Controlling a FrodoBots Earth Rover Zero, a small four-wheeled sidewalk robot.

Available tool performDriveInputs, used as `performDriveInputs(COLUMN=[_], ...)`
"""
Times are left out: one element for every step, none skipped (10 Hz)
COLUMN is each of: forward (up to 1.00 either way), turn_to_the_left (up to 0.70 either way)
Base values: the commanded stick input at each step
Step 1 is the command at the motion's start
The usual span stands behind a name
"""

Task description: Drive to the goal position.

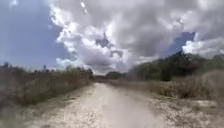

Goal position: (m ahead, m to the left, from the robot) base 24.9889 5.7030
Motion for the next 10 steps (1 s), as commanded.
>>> performDriveInputs(forward=[0.85, 0.85, 0.85, 0.85, 0.85, 0.85, 0.85, 0.85, 0.85, 0.85], turn_to_the_left=[0.00, 0.00, 0.00, 0.00, 0.00, 0.00, 0.00, 0.00, 0.00, 0.00])
